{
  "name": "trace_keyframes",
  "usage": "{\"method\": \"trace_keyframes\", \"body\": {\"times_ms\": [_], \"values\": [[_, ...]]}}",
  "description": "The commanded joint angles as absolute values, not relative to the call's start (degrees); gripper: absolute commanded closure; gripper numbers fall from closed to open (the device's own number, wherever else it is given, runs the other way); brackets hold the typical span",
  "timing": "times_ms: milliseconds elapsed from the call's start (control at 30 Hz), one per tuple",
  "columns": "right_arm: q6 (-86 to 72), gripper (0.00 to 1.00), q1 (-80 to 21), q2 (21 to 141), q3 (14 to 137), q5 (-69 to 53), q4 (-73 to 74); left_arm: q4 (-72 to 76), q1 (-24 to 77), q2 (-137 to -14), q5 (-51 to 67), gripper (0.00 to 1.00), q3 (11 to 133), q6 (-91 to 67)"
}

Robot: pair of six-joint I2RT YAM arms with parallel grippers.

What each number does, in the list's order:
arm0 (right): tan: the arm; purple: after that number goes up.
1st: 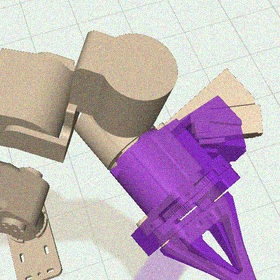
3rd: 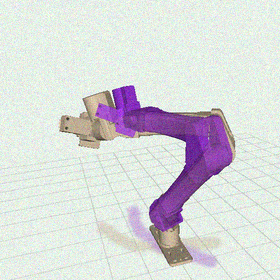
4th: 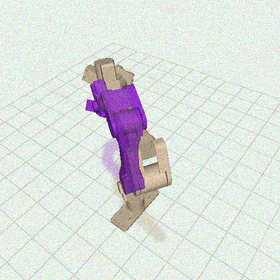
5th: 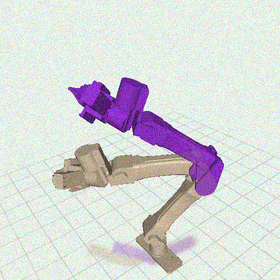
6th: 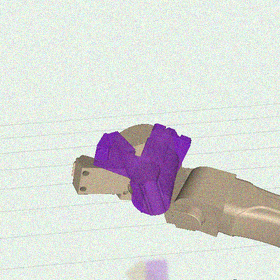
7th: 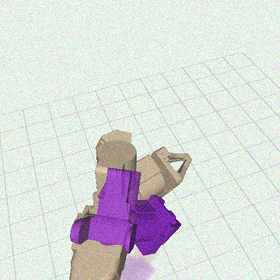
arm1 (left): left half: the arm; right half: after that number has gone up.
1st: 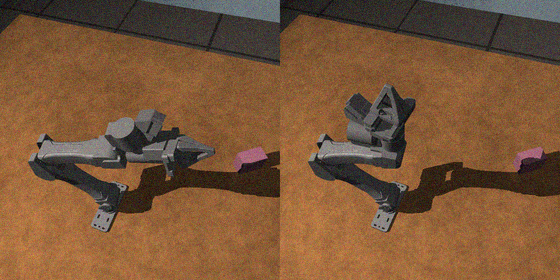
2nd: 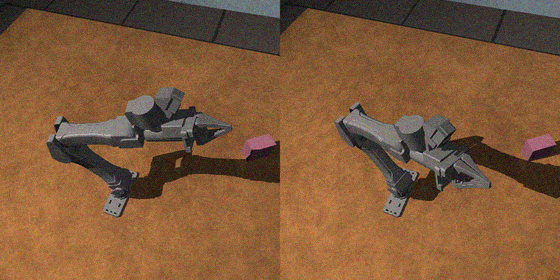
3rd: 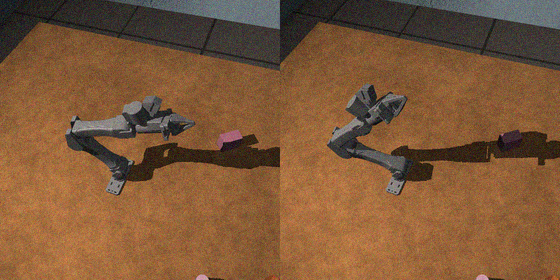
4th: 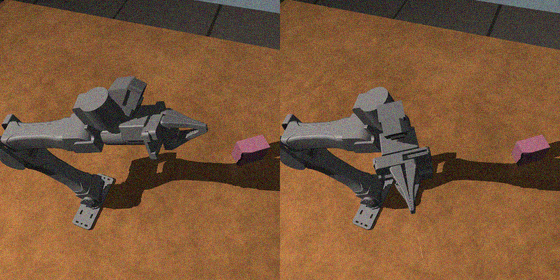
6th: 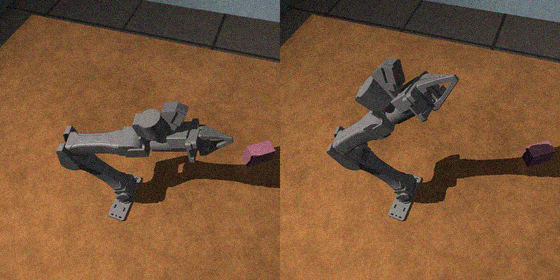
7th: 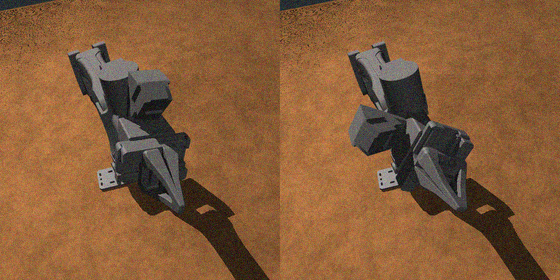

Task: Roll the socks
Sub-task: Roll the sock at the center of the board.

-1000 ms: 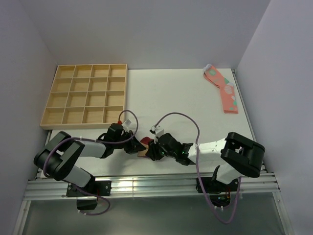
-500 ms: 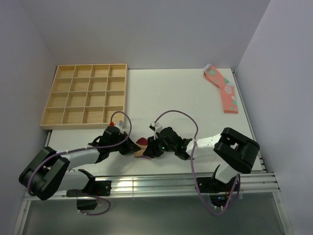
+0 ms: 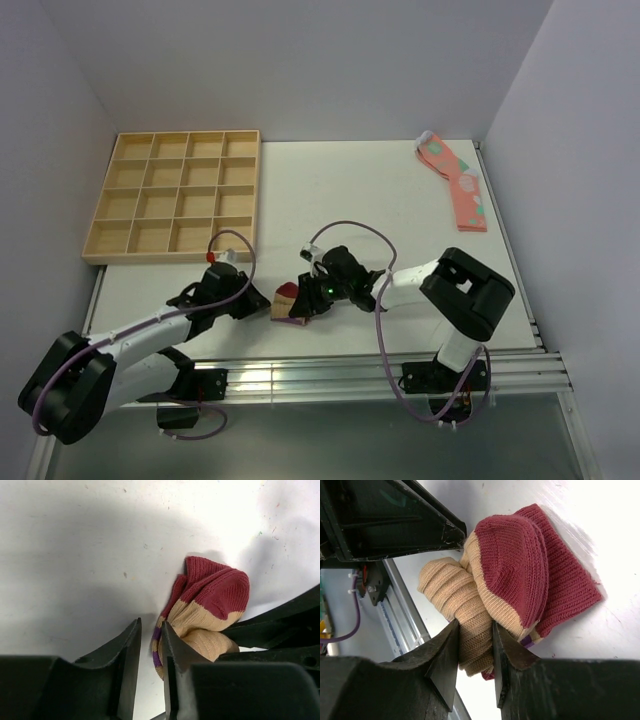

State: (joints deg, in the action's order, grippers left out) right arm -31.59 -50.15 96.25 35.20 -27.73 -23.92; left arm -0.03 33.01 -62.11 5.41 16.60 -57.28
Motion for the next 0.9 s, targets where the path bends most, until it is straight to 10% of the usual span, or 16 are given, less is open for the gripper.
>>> {"method": "trace_keyframes", "body": {"times_ms": [0, 867], "values": [[-30.23, 0.76, -49.84, 100.81, 33.4, -26.89, -11.17, -0.53, 32.78, -58.81, 2.9, 0.71, 15.65, -55.46], [-26.63, 0.78, -41.57, 107.84, 40.43, -39.9, 2.62, 21.44, 50.0, -46.84, -10.72, 0.6, 7.56, -48.87]]}}
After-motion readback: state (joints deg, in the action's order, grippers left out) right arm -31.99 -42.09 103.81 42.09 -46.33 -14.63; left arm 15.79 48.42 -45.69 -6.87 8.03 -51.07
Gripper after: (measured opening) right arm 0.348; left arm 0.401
